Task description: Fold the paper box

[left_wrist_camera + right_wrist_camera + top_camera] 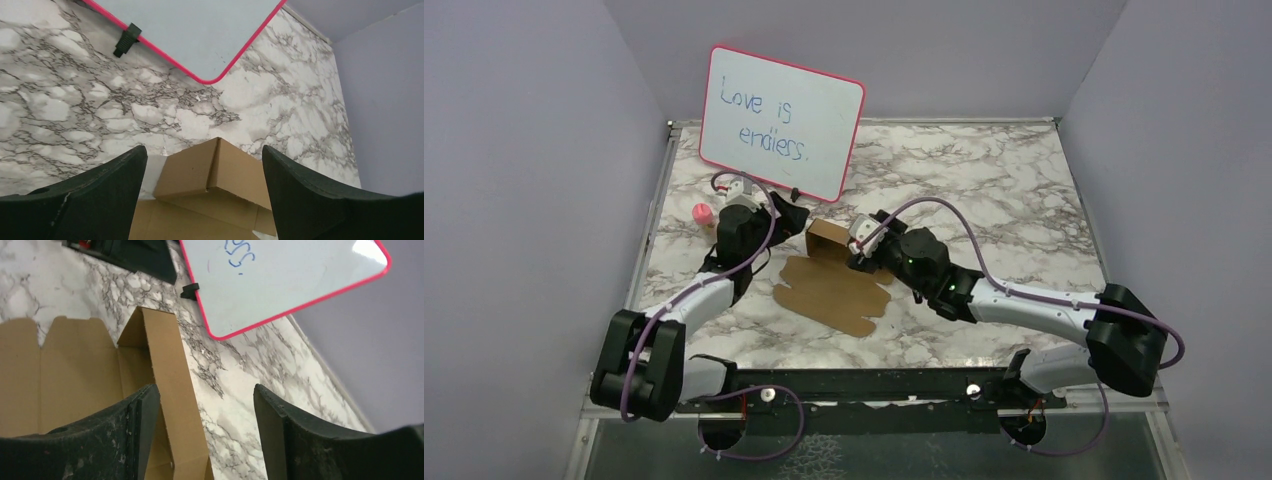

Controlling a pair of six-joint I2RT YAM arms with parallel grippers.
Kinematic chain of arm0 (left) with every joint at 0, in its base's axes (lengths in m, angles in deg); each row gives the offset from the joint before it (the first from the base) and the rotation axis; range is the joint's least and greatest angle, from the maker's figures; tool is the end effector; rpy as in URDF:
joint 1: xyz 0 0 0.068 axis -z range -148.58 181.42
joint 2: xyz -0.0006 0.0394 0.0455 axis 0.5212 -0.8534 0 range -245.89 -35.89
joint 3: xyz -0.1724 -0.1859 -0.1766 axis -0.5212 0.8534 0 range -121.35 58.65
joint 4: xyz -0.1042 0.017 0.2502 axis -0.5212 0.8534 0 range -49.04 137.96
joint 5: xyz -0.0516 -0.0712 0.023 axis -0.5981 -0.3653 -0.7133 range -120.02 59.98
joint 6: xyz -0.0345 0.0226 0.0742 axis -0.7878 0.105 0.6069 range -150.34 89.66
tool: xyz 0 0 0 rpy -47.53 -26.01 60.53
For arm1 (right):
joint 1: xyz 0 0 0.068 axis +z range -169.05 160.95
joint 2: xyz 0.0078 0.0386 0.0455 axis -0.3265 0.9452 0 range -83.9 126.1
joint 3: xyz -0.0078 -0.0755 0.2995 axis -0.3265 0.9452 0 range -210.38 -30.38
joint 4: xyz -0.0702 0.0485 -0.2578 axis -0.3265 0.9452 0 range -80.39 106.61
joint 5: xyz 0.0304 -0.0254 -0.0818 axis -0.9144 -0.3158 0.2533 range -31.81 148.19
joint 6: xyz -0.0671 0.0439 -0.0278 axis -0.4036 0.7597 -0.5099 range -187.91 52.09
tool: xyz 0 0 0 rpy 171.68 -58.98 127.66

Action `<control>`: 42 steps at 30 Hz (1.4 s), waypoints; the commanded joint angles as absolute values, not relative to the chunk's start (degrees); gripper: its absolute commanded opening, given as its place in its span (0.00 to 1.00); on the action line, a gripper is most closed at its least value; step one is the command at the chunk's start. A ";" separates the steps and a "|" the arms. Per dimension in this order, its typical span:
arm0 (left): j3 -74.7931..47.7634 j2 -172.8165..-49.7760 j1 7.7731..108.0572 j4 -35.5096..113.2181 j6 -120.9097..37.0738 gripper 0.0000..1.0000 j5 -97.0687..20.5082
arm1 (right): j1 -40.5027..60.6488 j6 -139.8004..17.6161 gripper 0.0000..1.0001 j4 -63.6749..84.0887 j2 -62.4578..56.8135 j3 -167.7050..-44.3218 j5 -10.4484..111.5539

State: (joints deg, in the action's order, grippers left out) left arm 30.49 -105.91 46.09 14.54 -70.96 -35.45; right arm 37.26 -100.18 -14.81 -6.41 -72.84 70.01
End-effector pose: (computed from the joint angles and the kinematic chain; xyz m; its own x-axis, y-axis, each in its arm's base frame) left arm 0.2792 -0.0804 0.2311 -0.4172 -0.5607 -0.7152 0.0907 0.7573 -0.6467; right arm 0.2030 0.2769 0.2828 0.2889 -0.5088 -0.8109 -0.6488 0.5188 -0.5567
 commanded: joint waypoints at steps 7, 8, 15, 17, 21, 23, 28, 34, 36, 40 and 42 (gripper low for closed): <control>28.66 -113.76 45.22 10.58 -75.35 0.69 -47.79 | 37.55 -71.59 0.74 -11.24 -11.45 -70.65 83.45; 28.82 -113.90 45.22 10.29 -75.53 0.67 -48.24 | 37.55 -69.46 0.74 -11.08 -11.87 -70.04 83.88; 30.97 -114.39 45.27 9.20 -76.03 0.51 -48.25 | 37.46 -57.49 0.74 -10.59 -11.67 -67.73 83.69; 31.49 -114.65 45.23 8.89 -76.19 0.47 -48.38 | 37.46 -55.17 0.73 -10.20 -11.01 -67.73 83.89; 32.32 -115.38 45.31 8.08 -76.28 0.40 -48.05 | 37.31 -51.46 0.73 -10.07 -10.25 -67.42 84.39; 32.57 -116.01 45.22 7.64 -76.39 0.37 -48.12 | 37.15 -50.19 0.72 -9.63 -9.64 -67.75 83.89; 33.43 -116.95 45.26 6.61 -77.53 0.31 -48.56 | 37.03 -47.46 0.71 -8.59 -8.02 -68.09 84.53; 34.95 -116.05 45.30 6.07 -79.19 0.30 -48.52 | 36.46 -43.94 0.68 -5.76 -4.73 -70.46 85.67; 35.51 -115.31 45.33 6.02 -79.50 0.30 -48.27 | 35.94 -42.25 0.66 -4.48 -3.59 -71.51 86.27; 36.68 -113.89 45.41 5.98 -80.22 0.30 -48.14 | 35.25 -38.73 0.65 -2.54 -1.81 -72.53 86.76; 37.12 -113.60 45.60 5.97 -80.50 0.30 -48.36 | 34.58 -37.07 0.65 -2.34 -1.04 -72.82 85.70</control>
